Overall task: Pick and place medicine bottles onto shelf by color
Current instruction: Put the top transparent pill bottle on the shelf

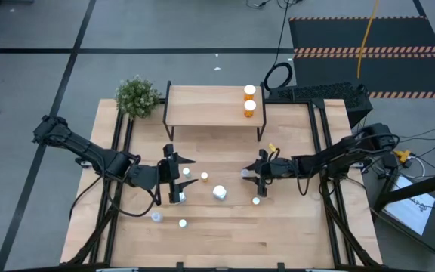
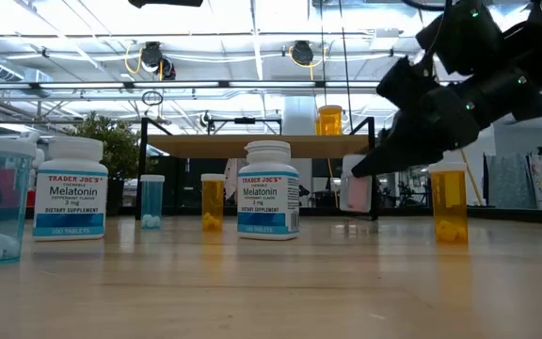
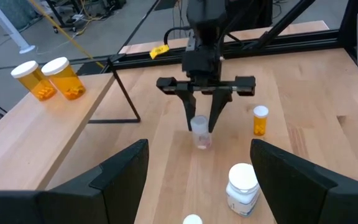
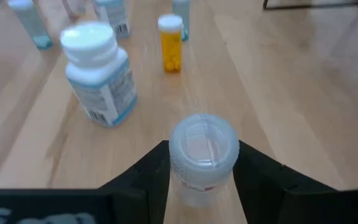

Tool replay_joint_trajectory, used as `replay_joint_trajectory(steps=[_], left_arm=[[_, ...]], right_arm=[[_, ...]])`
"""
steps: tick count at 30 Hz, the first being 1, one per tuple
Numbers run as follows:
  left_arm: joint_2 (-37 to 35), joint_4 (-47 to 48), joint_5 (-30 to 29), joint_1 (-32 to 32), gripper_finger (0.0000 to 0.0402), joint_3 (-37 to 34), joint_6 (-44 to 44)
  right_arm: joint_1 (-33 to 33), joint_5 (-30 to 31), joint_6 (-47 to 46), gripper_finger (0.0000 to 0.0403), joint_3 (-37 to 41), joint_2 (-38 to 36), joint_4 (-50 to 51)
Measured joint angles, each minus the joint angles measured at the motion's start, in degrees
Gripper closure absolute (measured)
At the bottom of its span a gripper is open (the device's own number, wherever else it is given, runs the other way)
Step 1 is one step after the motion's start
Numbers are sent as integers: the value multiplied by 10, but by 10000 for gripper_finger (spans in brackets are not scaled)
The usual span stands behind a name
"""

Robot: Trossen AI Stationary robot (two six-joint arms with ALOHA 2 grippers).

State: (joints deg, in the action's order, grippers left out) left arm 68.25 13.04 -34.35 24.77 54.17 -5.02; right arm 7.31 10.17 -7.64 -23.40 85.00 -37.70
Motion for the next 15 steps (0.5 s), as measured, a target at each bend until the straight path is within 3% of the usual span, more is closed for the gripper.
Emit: replay_joint_trajectory(steps=[15], left_arm=[[0, 0, 0, 0, 119, 0, -2]], right_arm=[[16, 0, -2, 256, 0, -129, 14]])
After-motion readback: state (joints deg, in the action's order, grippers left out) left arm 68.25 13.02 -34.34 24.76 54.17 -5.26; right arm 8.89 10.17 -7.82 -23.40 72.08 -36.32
